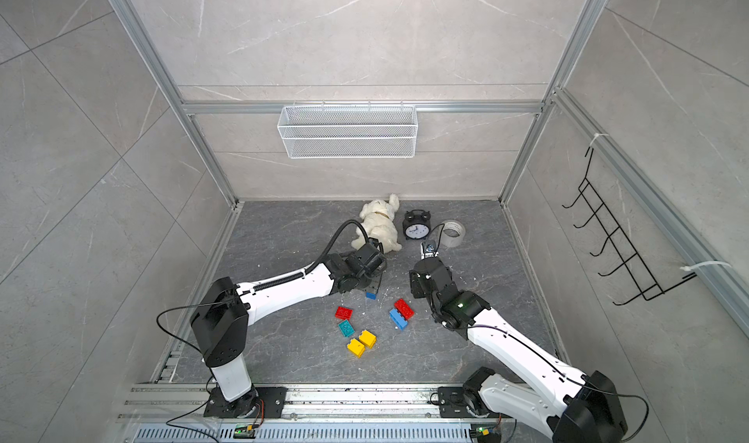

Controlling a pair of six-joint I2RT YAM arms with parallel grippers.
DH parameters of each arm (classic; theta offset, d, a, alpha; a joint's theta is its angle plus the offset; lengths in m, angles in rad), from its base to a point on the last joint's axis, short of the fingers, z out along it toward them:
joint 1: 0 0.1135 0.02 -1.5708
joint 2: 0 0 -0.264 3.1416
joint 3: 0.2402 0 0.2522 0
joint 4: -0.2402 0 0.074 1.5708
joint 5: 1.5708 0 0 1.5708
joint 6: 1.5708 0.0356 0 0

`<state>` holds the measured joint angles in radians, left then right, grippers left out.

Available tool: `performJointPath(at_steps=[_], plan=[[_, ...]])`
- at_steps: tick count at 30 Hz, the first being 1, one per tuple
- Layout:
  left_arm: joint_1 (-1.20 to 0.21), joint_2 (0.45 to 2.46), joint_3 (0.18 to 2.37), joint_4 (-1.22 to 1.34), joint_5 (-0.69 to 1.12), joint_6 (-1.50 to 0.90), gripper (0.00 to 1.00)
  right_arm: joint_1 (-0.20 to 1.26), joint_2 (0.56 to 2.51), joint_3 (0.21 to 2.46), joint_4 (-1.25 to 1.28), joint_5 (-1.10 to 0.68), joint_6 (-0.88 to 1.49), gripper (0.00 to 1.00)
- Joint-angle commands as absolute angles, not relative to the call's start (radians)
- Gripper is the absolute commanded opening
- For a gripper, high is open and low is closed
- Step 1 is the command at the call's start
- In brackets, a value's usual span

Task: Assemble the letter r with lego
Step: Place the lego brick from the lego brick.

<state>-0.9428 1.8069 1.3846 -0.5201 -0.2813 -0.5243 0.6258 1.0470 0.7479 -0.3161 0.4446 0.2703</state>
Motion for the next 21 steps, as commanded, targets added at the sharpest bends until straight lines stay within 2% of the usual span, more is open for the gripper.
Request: performJointPath(at_steps=[1,21], plan=[[-0.944,1.817,1.373,-0.486,-0.306,-0.548,0.11,0.621,1.043,0.73,-0.313,0.44,0.284,0.65],[-0.943,1.862,1.36,-0.46,-0.295,-0.581,0.11,0.601,1.008,0.693,-0.323,0.46,0.291,0.66]])
